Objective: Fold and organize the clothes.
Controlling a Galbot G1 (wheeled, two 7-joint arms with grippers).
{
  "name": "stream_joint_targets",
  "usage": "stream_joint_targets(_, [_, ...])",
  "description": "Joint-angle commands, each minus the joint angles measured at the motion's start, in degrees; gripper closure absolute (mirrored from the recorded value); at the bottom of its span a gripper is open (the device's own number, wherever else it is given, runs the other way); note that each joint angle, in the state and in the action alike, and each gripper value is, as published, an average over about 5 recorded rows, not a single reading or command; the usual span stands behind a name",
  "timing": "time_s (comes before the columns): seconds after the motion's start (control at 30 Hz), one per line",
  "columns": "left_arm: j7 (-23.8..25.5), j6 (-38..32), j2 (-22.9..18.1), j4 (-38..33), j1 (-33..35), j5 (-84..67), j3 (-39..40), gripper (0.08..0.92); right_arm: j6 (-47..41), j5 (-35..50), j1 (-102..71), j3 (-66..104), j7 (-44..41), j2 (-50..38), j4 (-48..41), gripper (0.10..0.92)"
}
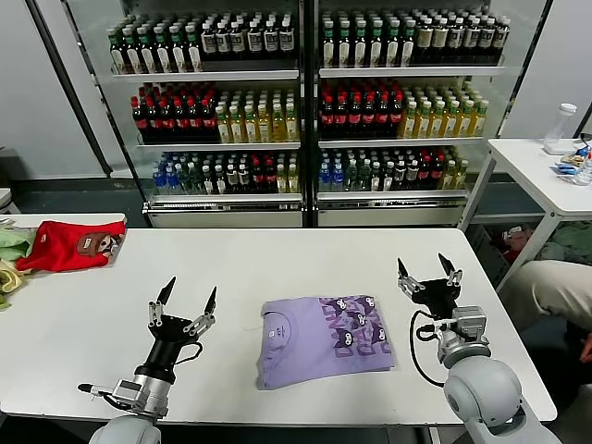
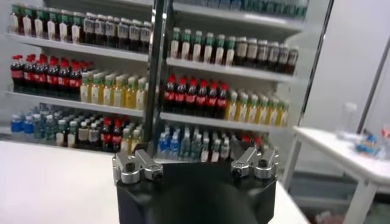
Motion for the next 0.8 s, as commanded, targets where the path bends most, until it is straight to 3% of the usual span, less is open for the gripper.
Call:
stream_joint_targets(0.03, [-3.1,1.7,-0.1,-0.8,0.5,2.5,0.6,0.177,5.6,-7.6,-1.3,2.9,-4.8,-0.4,-2.8,0.202])
stream_joint_targets(0.43, [-1.5,0.4,-0.6,-1.2,1.5,1.7,-1.4,0.177,6.8,-16.5,-0.2,2.8,-5.4,2.8,-4.1,0.202])
stream_joint_targets(0.8, [0.9,-1.1,0.8,1.2,-3.3,1.4,-0.5,0.177,7.5,-20.7,0.0,2.6,-6.5,4.2,-3.9,0.203])
